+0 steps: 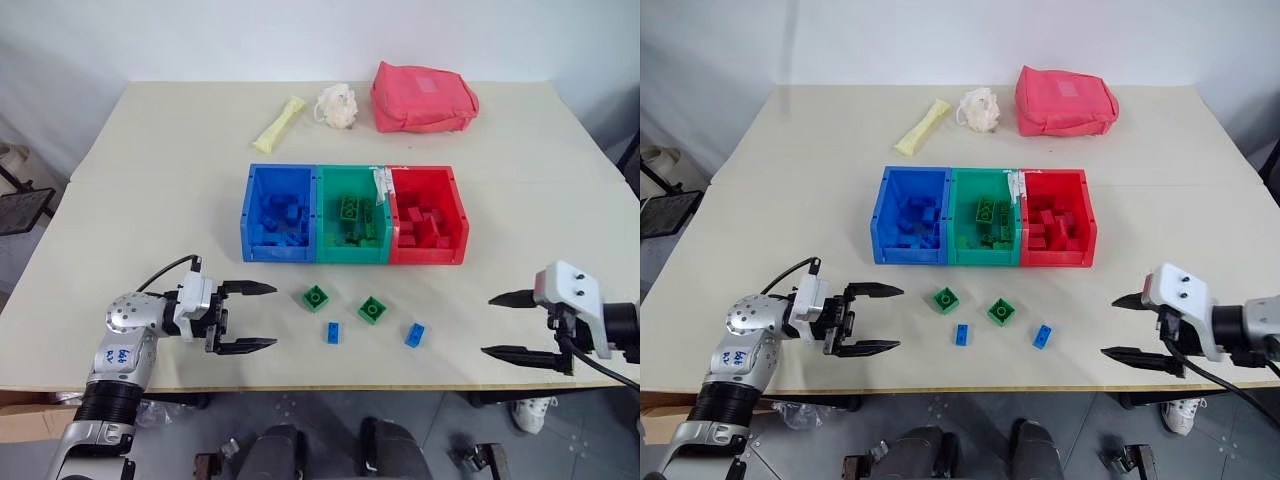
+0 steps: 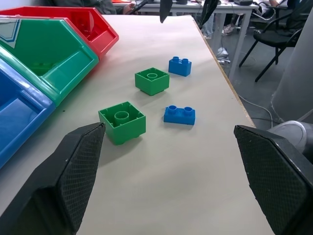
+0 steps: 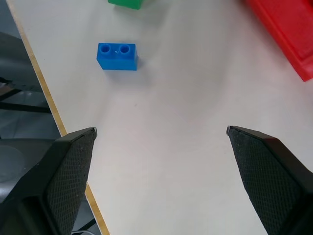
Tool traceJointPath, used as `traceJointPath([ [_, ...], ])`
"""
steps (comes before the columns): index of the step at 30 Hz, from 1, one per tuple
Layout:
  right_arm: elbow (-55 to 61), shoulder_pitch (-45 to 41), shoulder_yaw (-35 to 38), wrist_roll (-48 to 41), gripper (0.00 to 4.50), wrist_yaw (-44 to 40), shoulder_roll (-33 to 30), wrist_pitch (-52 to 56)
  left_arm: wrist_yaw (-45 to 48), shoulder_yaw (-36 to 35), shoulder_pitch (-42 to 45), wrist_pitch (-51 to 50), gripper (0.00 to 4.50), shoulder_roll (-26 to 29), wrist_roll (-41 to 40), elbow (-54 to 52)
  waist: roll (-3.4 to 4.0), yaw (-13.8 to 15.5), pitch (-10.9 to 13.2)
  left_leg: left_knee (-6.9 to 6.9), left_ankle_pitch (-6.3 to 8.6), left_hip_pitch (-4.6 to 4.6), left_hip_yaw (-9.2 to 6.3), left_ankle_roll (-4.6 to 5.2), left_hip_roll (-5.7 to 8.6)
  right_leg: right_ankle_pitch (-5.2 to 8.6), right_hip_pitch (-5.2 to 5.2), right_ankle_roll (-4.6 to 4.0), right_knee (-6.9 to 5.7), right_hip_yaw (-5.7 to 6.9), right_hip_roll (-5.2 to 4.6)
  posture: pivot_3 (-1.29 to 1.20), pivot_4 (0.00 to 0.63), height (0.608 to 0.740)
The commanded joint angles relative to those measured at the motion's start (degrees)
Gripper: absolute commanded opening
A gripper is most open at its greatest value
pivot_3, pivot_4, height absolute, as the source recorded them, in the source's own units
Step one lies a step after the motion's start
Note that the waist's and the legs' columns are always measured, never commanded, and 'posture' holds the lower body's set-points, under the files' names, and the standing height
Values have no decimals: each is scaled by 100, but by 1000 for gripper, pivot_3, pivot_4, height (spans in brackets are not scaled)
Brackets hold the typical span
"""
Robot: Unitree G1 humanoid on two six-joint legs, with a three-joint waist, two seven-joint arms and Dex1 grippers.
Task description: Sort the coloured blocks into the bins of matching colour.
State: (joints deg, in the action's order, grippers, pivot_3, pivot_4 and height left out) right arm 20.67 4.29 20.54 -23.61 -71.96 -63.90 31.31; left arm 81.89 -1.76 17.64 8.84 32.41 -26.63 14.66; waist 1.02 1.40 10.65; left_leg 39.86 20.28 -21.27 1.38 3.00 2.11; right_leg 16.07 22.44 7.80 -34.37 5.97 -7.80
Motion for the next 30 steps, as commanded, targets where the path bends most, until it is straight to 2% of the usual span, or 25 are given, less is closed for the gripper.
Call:
traceJointPath([
  [1, 319, -170, -206, -77, 4455, 193, 24, 65, -38, -60, -47, 61, 4500, 24, 18, -94, 0, -7, 0, 0, 0, 0, -1, -1, -1, 0, 0, 0, 0, -1, -3, 0, 150, 740],
  [6, 437, -814, -1189, 19, 4455, 555, 340, 208, -173, -46, -222, -36, 4500, -3, -33, -405, 0, -14, 0, 1, 2, -1, -3, -3, -1, 0, 2, 0, 2, 1, -23, 0, 150, 740],
  [10, 126, -1471, -2207, 515, 4455, 849, 678, 172, -334, -73, -577, -65, 4500, -9, -56, -728, -1, -15, 0, 1, 2, -3, -8, -3, 3, 0, 1, 0, 5, 1, -29, 0, 150, 740],
  [15, -135, -1833, -2849, 801, 4455, 807, 859, 77, -567, -193, -1001, -223, 4500, 91, -134, -1228, -1, -11, 0, 2, 2, -10, -27, -3, 8, 0, -2, -1, 7, 1, -35, 0, 150, 740],
  [18, -210, -1890, -3003, 866, 3833, 751, 907, -40, -698, -244, -1190, -306, 4500, 122, -152, -1460, -1, -14, 0, 3, 2, -10, -26, -3, 8, 0, -3, -1, 8, 2, -34, 0, 150, 740],
  [25, -128, -1900, -2951, 853, 1462, 763, 909, -20, -855, -211, -1281, -369, 4500, 40, -121, -1622, -1, -7, 0, 3, 2, -8, -26, -3, 8, 0, -5, -1, 7, 5, -32, 0, 150, 740],
  [30, 42, -1958, -2695, 628, 1441, 796, 931, 81, -857, -135, -1194, -314, 4500, -48, -93, -1526, -1, -4, 0, 3, 2, -9, -24, -3, 8, 0, -4, -1, 6, 12, -31, 0, 150, 740],
])
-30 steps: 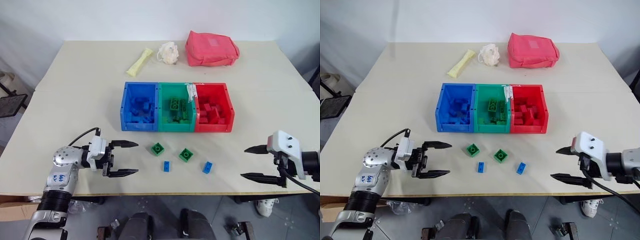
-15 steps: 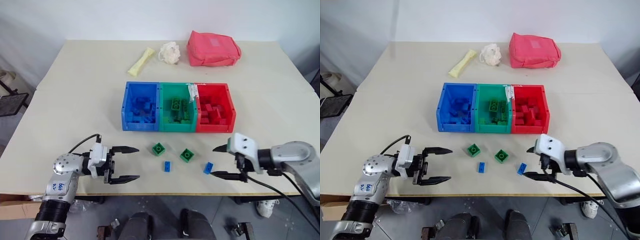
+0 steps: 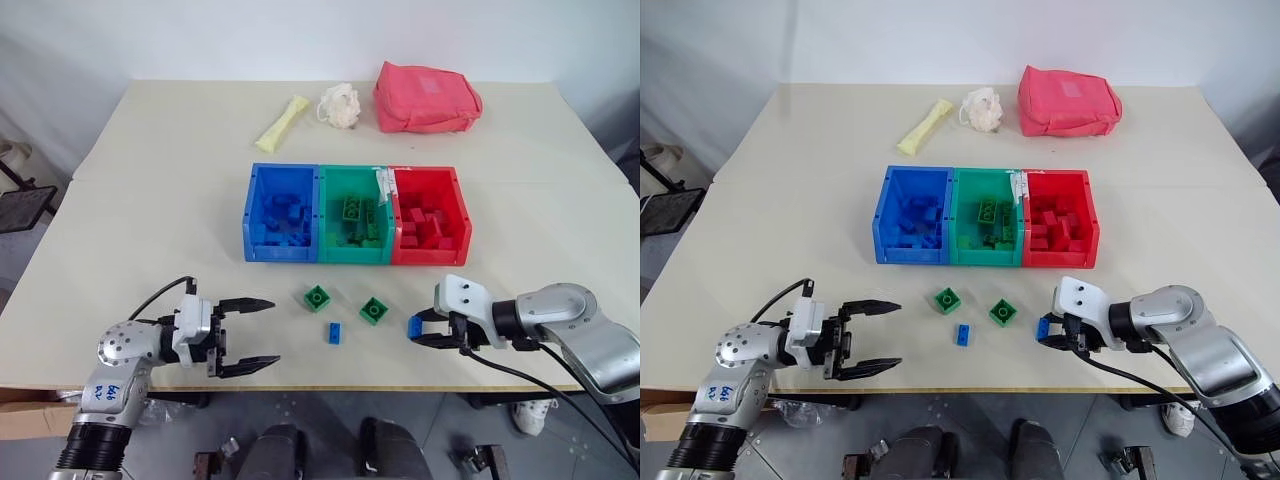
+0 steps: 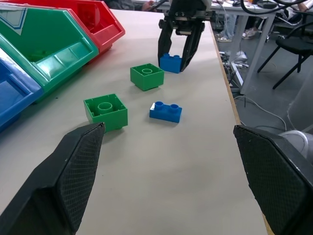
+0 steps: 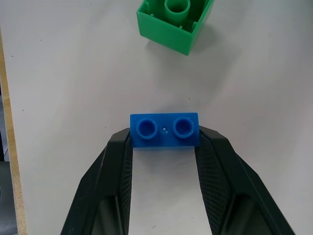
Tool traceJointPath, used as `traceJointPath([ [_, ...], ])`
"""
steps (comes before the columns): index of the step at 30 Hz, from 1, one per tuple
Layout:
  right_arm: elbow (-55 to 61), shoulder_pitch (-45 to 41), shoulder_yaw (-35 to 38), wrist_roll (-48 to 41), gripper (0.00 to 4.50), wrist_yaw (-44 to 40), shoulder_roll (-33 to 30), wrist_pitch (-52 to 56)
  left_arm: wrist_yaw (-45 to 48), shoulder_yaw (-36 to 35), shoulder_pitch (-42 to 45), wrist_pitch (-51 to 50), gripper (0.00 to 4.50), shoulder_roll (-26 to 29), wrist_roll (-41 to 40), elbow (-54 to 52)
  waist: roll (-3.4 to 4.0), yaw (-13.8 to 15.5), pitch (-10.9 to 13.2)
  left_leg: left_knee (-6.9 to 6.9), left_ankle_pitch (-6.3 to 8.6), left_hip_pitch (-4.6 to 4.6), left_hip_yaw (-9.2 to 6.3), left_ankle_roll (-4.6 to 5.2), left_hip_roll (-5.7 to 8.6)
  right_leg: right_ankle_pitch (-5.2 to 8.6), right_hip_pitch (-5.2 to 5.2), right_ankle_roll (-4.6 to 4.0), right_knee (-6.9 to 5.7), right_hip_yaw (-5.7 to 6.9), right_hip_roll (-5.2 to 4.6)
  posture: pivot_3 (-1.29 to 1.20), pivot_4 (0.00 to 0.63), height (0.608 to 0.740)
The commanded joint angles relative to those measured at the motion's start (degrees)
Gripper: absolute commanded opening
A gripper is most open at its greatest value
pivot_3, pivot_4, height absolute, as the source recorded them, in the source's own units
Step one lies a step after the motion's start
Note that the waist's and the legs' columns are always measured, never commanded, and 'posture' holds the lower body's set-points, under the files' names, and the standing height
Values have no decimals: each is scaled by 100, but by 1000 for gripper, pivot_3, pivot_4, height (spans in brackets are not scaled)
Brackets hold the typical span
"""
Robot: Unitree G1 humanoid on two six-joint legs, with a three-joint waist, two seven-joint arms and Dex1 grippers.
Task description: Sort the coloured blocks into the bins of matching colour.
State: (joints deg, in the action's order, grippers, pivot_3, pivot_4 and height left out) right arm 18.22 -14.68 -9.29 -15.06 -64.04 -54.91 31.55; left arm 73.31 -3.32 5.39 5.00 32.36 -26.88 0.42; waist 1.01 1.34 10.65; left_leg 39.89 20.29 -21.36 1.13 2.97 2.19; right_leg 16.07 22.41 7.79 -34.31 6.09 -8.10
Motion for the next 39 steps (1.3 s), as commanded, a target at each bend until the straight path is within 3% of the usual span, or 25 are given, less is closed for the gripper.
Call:
traceJointPath([
  [1, 333, -110, 357, -310, 1441, 26, 62, 107, 9, 28, 57, 82, 4500, -57, -62, -71, 0, 2, 0, 0, 0, 0, 0, 0, 0, 0, 0, 0, 1, 1, 0, 0, 150, 740],
  [6, 581, -858, 647, -858, 1441, 280, 439, 584, -98, 6, 242, 30, 4500, -165, -63, 54, 0, -5, 0, 1, 0, 0, 2, 0, -1, 0, 2, 0, -1, 2, 1, 0, 150, 740],
  [14, 260, -1928, 171, -800, 1441, 667, 1403, 504, -271, 38, 270, 4, 4500, -300, -25, 23, 0, -16, 0, -3, 1, -1, 1, -2, -2, 0, 6, 0, -3, 2, 27, 0, 150, 740],
  [19, -561, -2544, -192, -429, 1441, 897, 2099, 79, -414, -26, 380, 227, 4500, -416, 31, 106, 0, -21, 0, 1, 1, -1, 1, -1, -1, 0, 7, 0, -11, 1, 39, 0, 150, 740],
  [29, -2450, -3489, -581, 272, 1441, 1345, 3657, -1150, -1838, -522, 375, 212, 4500, -646, 113, -216, 0, -166, 0, -3, 0, 1, 0, -1, 1, 0, 19, -1, -42, 12, 48, 0, 150, 740],
  [33, -3874, -4225, -521, 791, 1441, 2119, 4368, -1916, -2310, -638, 398, 84, 4500, -703, 131, -348, 1, -222, 0, -3, 0, 4, 0, -2, 1, 0, 19, -1, -46, 11, 50, 0, 150, 740],
  [39, -4125, -4282, -402, 772, 3397, 1985, 4546, -2328, -2617, -649, 569, 24, 4500, -701, 138, -309, 1, -277, 0, -12, 1, 4, -43, -4, 14, 2, 23, -5, -75, 6, 51, 0, 150, 740],
])
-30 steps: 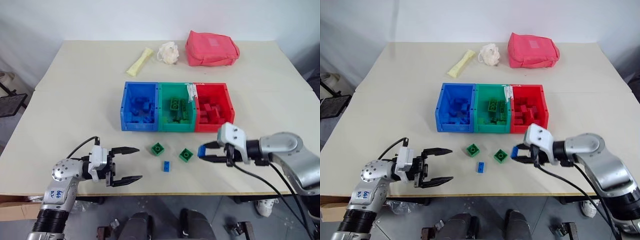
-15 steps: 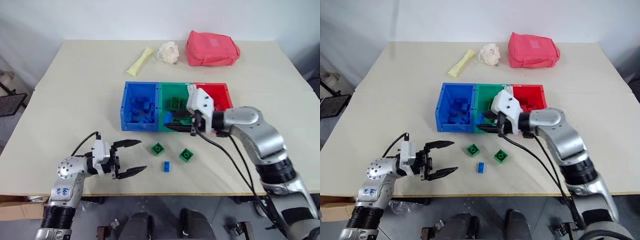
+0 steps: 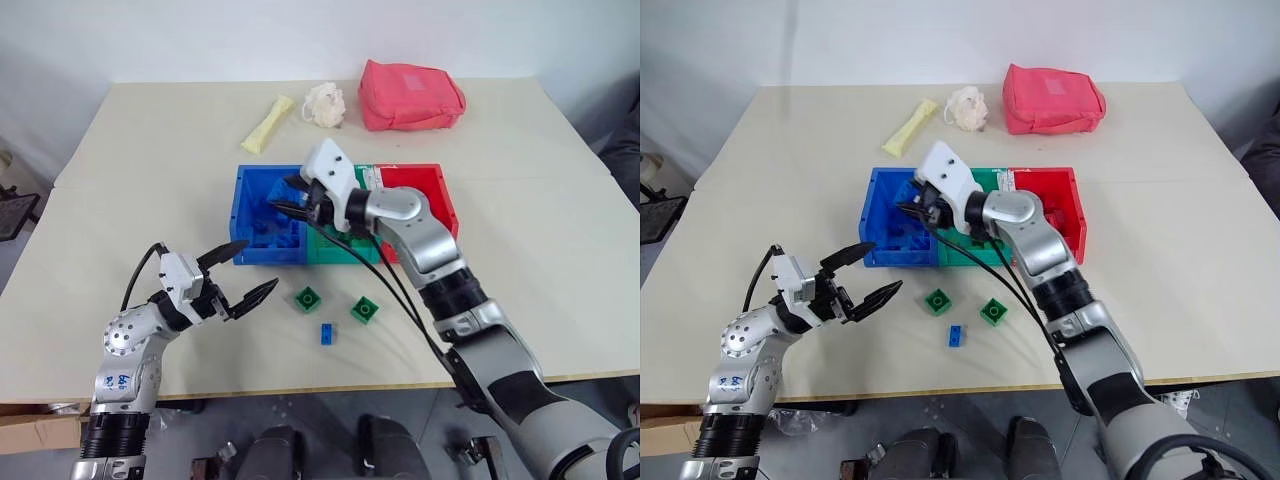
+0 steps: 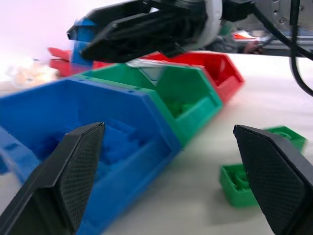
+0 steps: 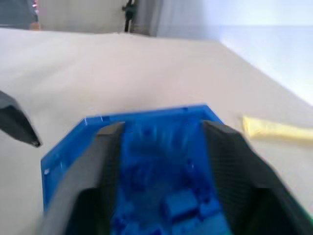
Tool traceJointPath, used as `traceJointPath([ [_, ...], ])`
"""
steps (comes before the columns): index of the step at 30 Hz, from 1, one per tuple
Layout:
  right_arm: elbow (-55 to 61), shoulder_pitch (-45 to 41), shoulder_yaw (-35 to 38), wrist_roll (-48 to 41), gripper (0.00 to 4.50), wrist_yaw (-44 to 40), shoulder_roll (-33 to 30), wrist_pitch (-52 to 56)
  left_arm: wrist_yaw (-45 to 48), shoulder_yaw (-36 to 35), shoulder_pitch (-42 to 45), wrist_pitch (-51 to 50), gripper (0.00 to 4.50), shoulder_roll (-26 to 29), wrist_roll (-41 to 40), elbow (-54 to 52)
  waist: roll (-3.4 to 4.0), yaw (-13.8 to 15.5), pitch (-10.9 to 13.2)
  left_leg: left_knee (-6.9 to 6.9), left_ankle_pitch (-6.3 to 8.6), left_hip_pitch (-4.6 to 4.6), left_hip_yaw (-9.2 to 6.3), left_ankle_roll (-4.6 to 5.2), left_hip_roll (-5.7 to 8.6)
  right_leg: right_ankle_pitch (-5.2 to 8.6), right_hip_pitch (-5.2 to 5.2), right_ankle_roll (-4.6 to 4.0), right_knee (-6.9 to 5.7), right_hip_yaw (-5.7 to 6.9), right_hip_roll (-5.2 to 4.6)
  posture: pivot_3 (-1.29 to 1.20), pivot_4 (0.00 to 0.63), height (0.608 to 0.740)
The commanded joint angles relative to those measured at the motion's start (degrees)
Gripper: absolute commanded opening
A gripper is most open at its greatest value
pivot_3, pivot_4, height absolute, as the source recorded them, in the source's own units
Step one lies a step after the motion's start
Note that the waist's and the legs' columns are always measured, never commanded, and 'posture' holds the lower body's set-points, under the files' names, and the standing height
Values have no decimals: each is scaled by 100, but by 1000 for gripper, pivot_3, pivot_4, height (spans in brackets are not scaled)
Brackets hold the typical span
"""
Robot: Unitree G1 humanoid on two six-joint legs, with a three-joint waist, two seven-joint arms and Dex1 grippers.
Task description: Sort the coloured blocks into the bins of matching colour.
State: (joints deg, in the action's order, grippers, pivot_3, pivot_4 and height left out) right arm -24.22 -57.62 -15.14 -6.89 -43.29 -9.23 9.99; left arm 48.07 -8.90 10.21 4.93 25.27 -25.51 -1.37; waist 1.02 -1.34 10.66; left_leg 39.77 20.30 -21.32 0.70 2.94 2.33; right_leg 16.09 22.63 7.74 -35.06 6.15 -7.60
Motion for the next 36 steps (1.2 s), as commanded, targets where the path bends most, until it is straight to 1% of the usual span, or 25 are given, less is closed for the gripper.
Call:
traceJointPath([
  [1, 254, 102, 184, -77, 3718, -190, -100, -151, -63, -74, 129, 35, 4500, 29, 1, -100, 0, -18, 0, -2, 0, 0, -2, 0, 2, 0, 0, 0, 0, 0, -1, 0, 150, 740],
  [3, 619, 323, 222, -167, 4386, -401, -305, -31, 71, -33, 209, 40, 4500, 76, -31, -34, 0, -21, 0, -4, 0, 0, -3, 0, 4, 0, -1, 0, 2, 0, -1, 0, 150, 740],
  [4, 774, 413, 239, -203, 4481, -482, -390, 31, 137, -16, 234, 36, 4500, 95, -51, -16, 0, -18, 0, -5, 0, 0, -8, 0, 4, 0, -3, 0, 3, 1, 0, 0, 150, 740],
  [6, 1229, 721, 264, -251, 4481, -731, -705, -12, 494, 88, 282, 115, 4500, 190, -66, 51, 0, -20, 0, -6, 0, -1, -9, 0, 3, 0, -5, 0, 8, 3, 1, 0, 150, 740],
  [8, 1428, 854, 275, -275, 4481, -826, -855, -13, 707, 135, 324, 184, 4500, 237, -51, 131, 0, -25, 0, -5, 0, 0, -5, 0, 3, 0, -7, 0, 12, 3, 1, 0, 150, 740],
  [13, 2743, 1705, 590, -826, 4481, -1583, -1912, 614, 1825, 490, 430, 344, 4500, 562, -21, 545, 0, -7, 1, -4, 0, 1, 8, 0, -7, 0, -9, 0, 26, 5, 5, 0, 150, 740],
  [17, 3363, 2157, 759, -1173, 4481, -2001, -2619, 1129, 2283, 641, 537, 407, 4500, 678, 19, 834, 0, 1, 1, -2, 0, -1, 19, 1, -6, 0, -14, 0, 43, 3, 1, 0, 150, 740],
  [21, 3962, 3096, 1122, -1370, 4481, -2443, -3694, 1530, 2777, 838, 626, 502, 4500, 810, 123, 1149, 0, 98, 1, -2, 0, -1, 18, 1, -10, 0, -16, 0, 46, 4, -2, 0, 150, 740],
  [24, 4316, 3706, 1403, -1478, 4481, -2514, -4253, 1805, 2947, 875, 662, 526, 4500, 837, 132, 1275, -1, 150, 2, -3, 1, -4, 27, 2, -10, 0, -17, 1, 63, 3, -5, 0, 150, 740],
  [27, 4540, 4289, 1706, -1538, 4481, -2544, -4654, 1943, 3033, 877, 706, 550, 4500, 837, 135, 1382, -2, 157, 2, 2, 0, -6, 29, 2, -12, 0, -22, 1, 72, -3, -10, 0, 150, 740],
  [29, 4609, 4586, 1847, -1521, 4481, -2526, -4832, 1958, 3088, 879, 726, 569, 4500, 842, 140, 1447, -2, 164, 2, 3, 0, -5, 28, 1, -16, -1, -24, 2, 74, -8, -15, 0, 150, 740],
  [31, 4659, 4706, 1889, -1520, 4481, -2455, -4894, 1994, 3114, 880, 745, 576, 4500, 832, 137, 1485, -2, 174, 2, 3, 1, -5, 29, 1, -18, 0, -24, 1, 76, -11, -19, 0, 150, 740],
  [36, 4725, 4465, 1552, -1498, 4481, -2220, -4665, 2108, 3102, 883, 738, 564, 4500, 796, 112, 1467, -2, 152, 2, 3, 2, -5, 33, -2, -24, -1, -22, 1, 79, -10, -23, 0, 150, 740],
])
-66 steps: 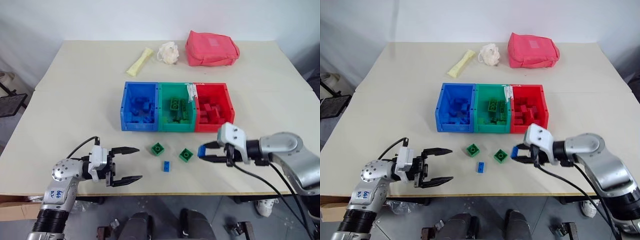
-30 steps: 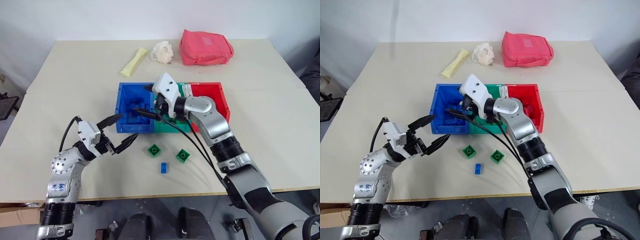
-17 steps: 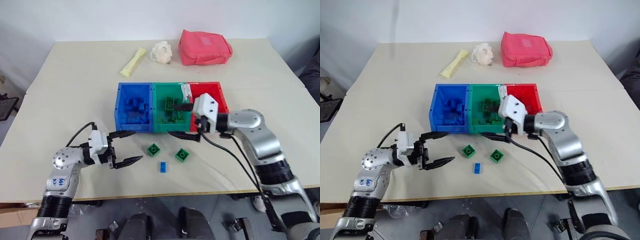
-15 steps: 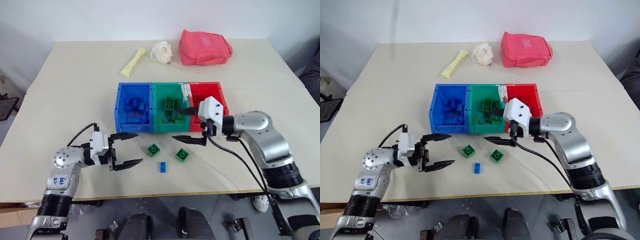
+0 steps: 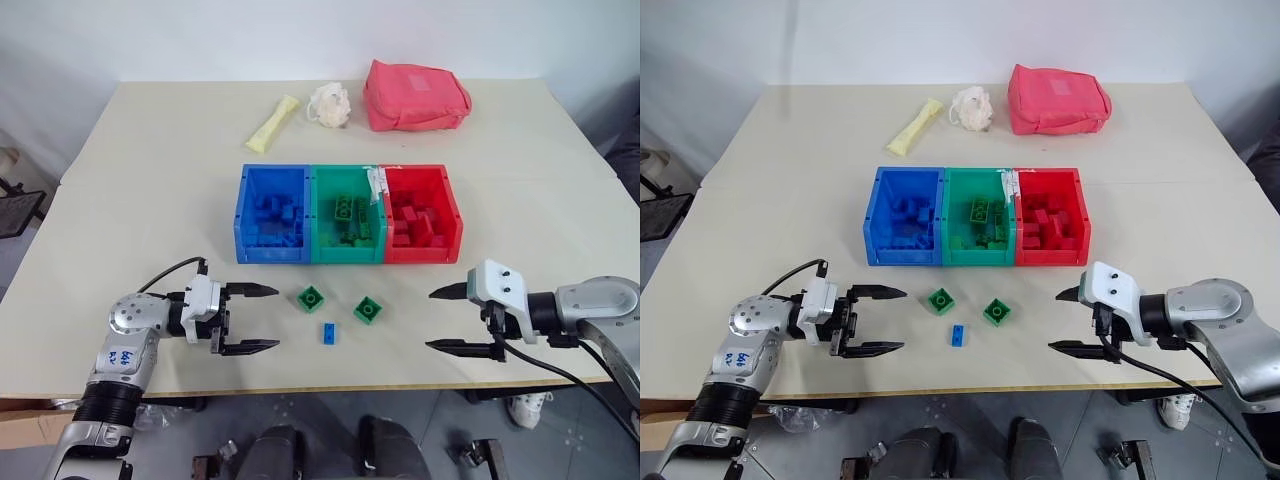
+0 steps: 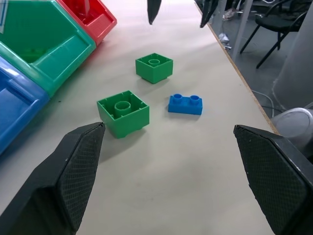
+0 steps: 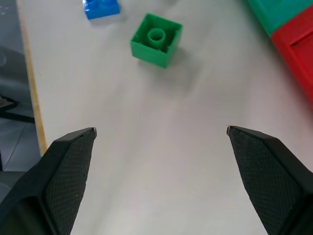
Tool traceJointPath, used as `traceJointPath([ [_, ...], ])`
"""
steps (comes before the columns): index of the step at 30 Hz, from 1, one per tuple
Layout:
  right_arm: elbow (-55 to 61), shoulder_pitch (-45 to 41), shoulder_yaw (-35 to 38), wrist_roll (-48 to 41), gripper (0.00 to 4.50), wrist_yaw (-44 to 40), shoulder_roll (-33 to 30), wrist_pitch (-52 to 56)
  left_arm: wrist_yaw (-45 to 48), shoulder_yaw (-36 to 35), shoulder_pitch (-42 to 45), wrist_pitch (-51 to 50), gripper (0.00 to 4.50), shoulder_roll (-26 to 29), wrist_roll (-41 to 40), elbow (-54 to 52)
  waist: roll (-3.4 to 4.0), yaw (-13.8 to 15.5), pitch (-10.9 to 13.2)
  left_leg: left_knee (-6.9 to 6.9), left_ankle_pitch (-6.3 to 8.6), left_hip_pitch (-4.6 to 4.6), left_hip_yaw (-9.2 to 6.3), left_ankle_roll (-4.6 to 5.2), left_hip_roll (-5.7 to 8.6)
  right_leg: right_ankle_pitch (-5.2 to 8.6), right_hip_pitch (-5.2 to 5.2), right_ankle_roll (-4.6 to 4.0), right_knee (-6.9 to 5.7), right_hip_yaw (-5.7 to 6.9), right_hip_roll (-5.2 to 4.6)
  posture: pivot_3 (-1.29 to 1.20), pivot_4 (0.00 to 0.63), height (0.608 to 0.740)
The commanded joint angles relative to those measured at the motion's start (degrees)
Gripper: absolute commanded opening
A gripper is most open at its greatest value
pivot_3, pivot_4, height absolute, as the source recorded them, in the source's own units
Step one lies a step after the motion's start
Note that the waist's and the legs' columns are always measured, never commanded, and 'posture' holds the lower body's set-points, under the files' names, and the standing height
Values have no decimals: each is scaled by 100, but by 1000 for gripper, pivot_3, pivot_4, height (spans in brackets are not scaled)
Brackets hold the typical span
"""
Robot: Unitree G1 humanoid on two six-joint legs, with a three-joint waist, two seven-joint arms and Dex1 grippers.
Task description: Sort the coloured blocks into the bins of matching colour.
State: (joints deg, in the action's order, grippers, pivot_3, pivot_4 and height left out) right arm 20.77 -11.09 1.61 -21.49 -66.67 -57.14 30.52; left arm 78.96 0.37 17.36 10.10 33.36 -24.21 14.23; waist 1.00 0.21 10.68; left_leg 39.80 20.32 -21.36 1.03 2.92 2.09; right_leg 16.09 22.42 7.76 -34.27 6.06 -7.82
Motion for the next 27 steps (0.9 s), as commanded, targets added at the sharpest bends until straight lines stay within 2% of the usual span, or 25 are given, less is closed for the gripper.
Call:
traceJointPath([
  [1, 220, -243, -212, -16, 4481, 147, 170, 70, 4, -45, 12, 39, 4500, -18, -23, -109, 0, -5, 0, 0, 0, 0, 0, 0, 0, 0, 0, 0, 0, 0, 0, 0, 150, 740],
  [6, -72, -914, -1065, 327, 4481, 366, 676, 186, -206, -86, -290, -34, 4500, -115, -94, -471, 0, -15, 0, 0, 0, 0, 0, 0, 1, 0, -1, 0, 2, 0, 1, 0, 150, 740],
  [9, -235, -1167, -1330, 473, 4481, 448, 909, 209, -346, -114, -514, -109, 4500, -133, -114, -762, 0, -14, 0, 1, 0, -1, -2, -1, 0, 0, 2, 0, 0, -3, 1, 0, 150, 740],
  [13, -700, -1585, -2000, 1004, 4481, 510, 1200, 146, -523, -187, -942, -209, 4500, -97, -152, -1206, 0, -21, 0, 2, 0, -5, -13, -1, 5, 0, 0, 0, 1, -7, 3, 0, 150, 740],
  [16, -829, -1700, -2084, 1074, 3951, 542, 1407, 125, -626, -225, -1107, -263, 4500, -90, -159, -1412, 1, -13, 1, 2, 0, -7, -17, -1, 6, 0, 0, 0, -1, -7, 5, 0, 150, 740],
  [23, -727, -1646, -2004, 1090, 1507, 552, 1509, 83, -758, -261, -1317, -336, 4500, -77, -172, -1669, 2, -20, 0, 4, 0, -8, -21, -1, 7, 0, 0, 0, -3, -6, 12, 0, 150, 740],
  [27, -496, -1664, -1708, 903, 1442, 636, 1541, 105, -759, -228, -1216, -326, 4500, -111, -167, -1581, 2, -15, 1, 4, 0, -8, -21, -1, 6, 0, 0, 0, -3, -5, 13, 0, 150, 740],
])
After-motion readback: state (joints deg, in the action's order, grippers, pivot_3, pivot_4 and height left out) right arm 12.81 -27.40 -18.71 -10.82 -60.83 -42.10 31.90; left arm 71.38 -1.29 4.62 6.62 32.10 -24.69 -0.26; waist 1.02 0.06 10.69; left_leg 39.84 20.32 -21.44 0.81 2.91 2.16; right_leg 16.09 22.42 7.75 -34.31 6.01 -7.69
